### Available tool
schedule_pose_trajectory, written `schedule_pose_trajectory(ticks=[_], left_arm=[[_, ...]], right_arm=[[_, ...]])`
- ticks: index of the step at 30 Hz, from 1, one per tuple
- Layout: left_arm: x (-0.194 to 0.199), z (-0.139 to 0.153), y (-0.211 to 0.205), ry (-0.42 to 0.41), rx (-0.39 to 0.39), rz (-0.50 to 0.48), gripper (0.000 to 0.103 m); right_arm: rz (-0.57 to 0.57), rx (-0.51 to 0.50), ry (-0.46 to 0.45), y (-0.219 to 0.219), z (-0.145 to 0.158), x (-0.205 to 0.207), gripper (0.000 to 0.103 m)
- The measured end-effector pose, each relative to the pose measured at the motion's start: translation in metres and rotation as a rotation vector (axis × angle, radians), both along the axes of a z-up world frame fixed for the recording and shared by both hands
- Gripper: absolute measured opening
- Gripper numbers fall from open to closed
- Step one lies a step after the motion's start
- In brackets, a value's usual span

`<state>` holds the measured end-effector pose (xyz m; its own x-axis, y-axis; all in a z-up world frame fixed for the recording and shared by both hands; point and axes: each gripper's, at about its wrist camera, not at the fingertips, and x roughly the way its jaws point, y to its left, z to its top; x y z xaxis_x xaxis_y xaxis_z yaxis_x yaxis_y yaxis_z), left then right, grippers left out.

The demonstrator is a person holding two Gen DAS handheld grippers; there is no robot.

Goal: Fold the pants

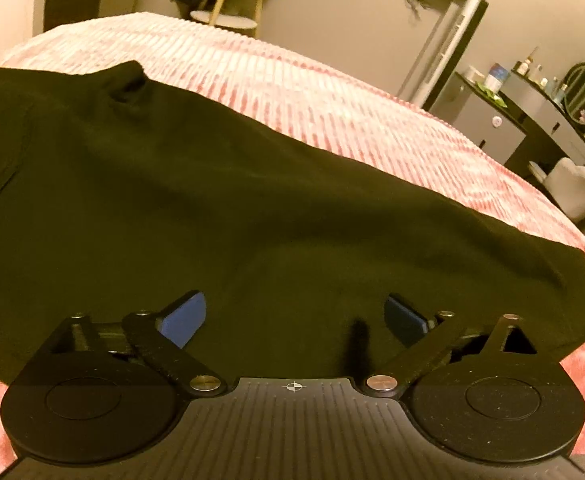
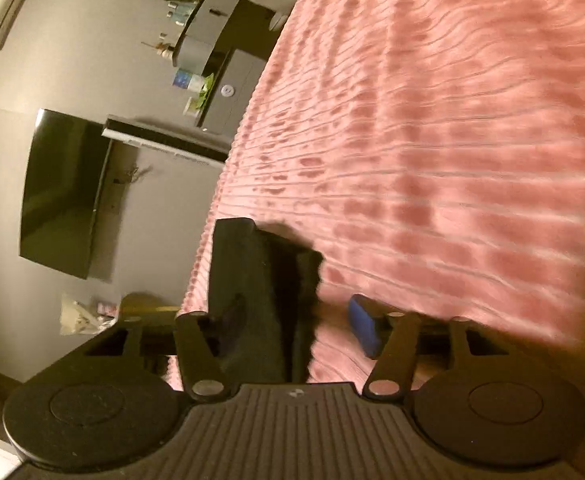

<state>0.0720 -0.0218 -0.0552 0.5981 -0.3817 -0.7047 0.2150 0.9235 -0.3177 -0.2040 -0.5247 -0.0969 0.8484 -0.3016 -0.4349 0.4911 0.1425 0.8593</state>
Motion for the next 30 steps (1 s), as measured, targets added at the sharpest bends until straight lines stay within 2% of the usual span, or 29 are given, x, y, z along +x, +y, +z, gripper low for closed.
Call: schedule_pose_trajectory(ticks=[3,5,6,7,10,12,13,15,17,21,24,26,30], left_arm=[[-0.001,0.000,0.000,-0.005,-0.002,0.002,0.101],[-0.002,0.000,0.002,-0.002,-0.014,0.008,0.101],[-0.001,0.000,0.003,0.001,-0.023,0.013,0.101],[-0.001,0.000,0.004,0.003,-0.029,0.017,0.101],[0.000,0.000,0.004,0.004,-0.034,0.021,0.101],[0.000,0.000,0.003,0.004,-0.030,0.020,0.101],[-0.001,0.000,0.003,0.006,-0.031,0.021,0.101],[-0.001,0.001,0.006,0.016,-0.048,0.028,0.101],[-0.001,0.003,0.009,0.029,-0.078,0.041,0.101],[-0.003,0.006,0.014,0.036,-0.124,0.048,0.101],[-0.006,0.010,0.017,0.029,-0.149,0.052,0.101],[-0.008,0.015,0.021,0.015,-0.166,0.053,0.101],[-0.012,0.021,0.030,-0.005,-0.200,0.068,0.101]], right_arm=[[0.039,-0.033,0.001,-0.010,0.003,0.015,0.064],[0.057,-0.058,0.006,-0.010,0.007,0.028,0.058],[0.060,-0.074,0.012,-0.011,0.009,0.030,0.032],[0.074,-0.079,0.014,-0.012,0.009,0.033,0.012],[0.072,-0.097,0.057,-0.012,0.006,0.038,0.016],[0.061,-0.110,0.065,-0.010,0.007,0.040,0.014],[0.058,-0.135,0.076,-0.007,0.013,0.042,0.010],[0.058,-0.178,0.074,0.002,0.027,0.045,0.009],[0.090,-0.262,0.051,0.019,0.054,0.054,0.008],[0.256,-0.505,0.034,0.085,0.117,0.095,0.009],[0.386,-0.634,0.019,0.148,0.137,0.128,0.010],[0.494,-0.702,0.027,0.198,0.134,0.153,0.010],[0.718,-0.699,0.084,0.280,0.093,0.195,0.013]])
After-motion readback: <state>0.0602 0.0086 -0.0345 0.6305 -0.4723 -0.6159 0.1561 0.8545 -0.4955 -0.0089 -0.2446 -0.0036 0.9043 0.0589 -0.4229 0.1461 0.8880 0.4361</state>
